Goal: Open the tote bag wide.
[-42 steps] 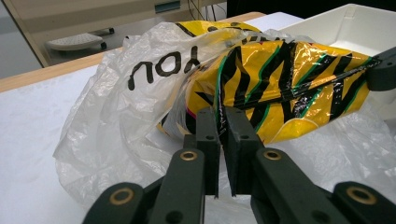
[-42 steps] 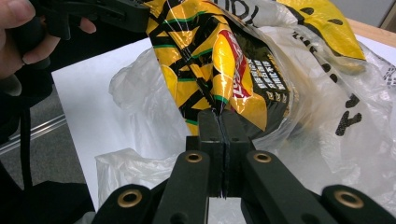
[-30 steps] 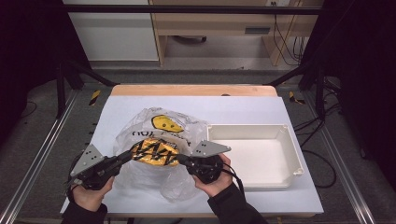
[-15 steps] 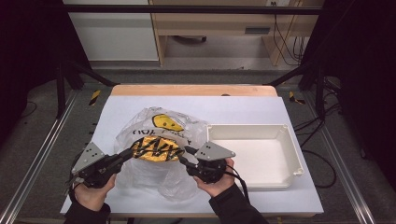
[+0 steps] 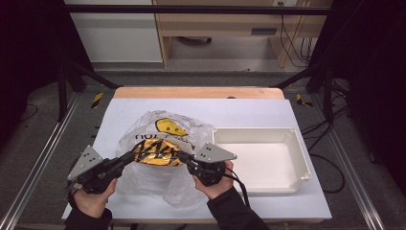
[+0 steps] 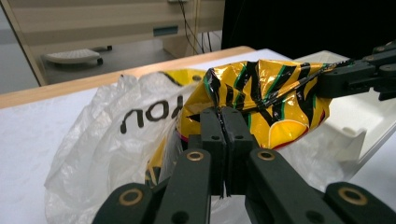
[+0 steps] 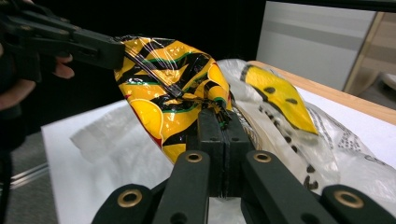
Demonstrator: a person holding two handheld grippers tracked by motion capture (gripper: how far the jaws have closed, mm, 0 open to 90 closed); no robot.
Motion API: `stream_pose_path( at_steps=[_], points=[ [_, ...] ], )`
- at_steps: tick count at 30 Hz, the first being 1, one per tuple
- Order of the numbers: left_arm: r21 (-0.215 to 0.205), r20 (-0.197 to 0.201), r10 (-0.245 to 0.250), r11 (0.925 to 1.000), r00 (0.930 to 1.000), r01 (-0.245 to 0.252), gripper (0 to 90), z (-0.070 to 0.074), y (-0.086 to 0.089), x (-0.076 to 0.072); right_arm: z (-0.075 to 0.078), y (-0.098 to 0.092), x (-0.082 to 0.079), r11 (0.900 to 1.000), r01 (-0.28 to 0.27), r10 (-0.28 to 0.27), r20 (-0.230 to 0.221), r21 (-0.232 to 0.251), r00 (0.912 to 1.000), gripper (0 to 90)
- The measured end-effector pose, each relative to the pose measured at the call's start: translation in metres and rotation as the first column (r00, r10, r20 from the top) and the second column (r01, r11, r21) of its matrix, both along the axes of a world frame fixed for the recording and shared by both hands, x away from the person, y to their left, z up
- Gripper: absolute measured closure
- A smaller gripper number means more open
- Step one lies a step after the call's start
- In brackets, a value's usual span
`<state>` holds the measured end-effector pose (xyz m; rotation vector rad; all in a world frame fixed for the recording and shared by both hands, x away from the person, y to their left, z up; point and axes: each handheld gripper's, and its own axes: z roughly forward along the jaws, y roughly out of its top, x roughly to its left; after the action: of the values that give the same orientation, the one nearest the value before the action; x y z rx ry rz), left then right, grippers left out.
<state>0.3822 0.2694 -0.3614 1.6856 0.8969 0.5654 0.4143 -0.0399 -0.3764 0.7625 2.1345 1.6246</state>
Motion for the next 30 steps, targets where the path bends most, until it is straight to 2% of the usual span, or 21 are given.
stream_pose_path(
  at_steps=[2, 3, 8, 10, 13, 17, 23, 25, 27, 30],
  points=[
    [-0.01, 0.018, 0.004, 0.9999, 0.9998, -0.004, 86.2, 0.003, 0.001, -0.001, 0.005, 0.0, 0.0, 1.0, -0.009, 0.01, -0.013, 0.025, 0.9999, 89.9],
    [0.002, 0.026, 0.013, 0.9999, 0.9996, -0.013, 83.6, 0.005, 0.001, 0.0, 0.007, -0.001, 0.001, 1.0, -0.009, 0.009, -0.02, 0.029, 0.9998, 89.9],
    [0.006, 0.056, 0.025, 0.9996, 0.9981, -0.026, 57.7, 0.002, 0.0, 0.008, 0.008, 0.0, 0.011, 0.999, 0.007, -0.003, -0.073, 0.052, 0.9973, 89.8],
    [0.003, 0.059, 0.029, 0.9996, 0.9978, -0.029, 54.8, 0.002, -0.001, 0.013, 0.008, -0.001, 0.015, 0.998, 0.008, -0.002, -0.092, 0.068, 0.9957, 89.7],
    [0.002, 0.061, 0.028, 0.9996, 0.9978, -0.028, 53.2, 0.0, -0.002, 0.022, 0.009, -0.002, 0.02, 0.997, 0.016, -0.009, -0.093, 0.073, 0.9956, 89.2],
    [0.007, 0.067, 0.035, 0.9994, 0.9972, -0.035, 54.5, 0.0, -0.007, 0.03, 0.009, -0.003, 0.025, 0.996, 0.035, -0.029, -0.077, 0.08, 0.9966, 86.4],
    [0.013, 0.058, 0.035, 0.9993, 0.9977, -0.036, 62.9, -0.005, -0.011, 0.04, 0.01, 0.0, 0.03, 0.995, 0.058, -0.055, -0.046, 0.077, 0.9974, 85.6],
    [0.002, 0.056, 0.045, 0.999, 0.9974, -0.045, 70.4, -0.005, -0.013, 0.041, 0.009, 0.002, 0.032, 0.995, 0.066, -0.063, -0.046, 0.078, 0.997, 85.7],
    [0.01, 0.056, 0.063, 0.9979, 0.9964, -0.064, 79.3, -0.005, -0.014, 0.041, 0.009, 0.003, 0.033, 0.994, 0.074, -0.071, -0.035, 0.077, 0.9968, 84.7],
    [0.013, 0.049, 0.092, 0.9956, 0.9946, -0.093, 86.7, -0.005, -0.016, 0.041, 0.008, 0.004, 0.034, 0.994, 0.08, -0.079, -0.008, 0.07, 0.9968, 78.7]
  ],
)
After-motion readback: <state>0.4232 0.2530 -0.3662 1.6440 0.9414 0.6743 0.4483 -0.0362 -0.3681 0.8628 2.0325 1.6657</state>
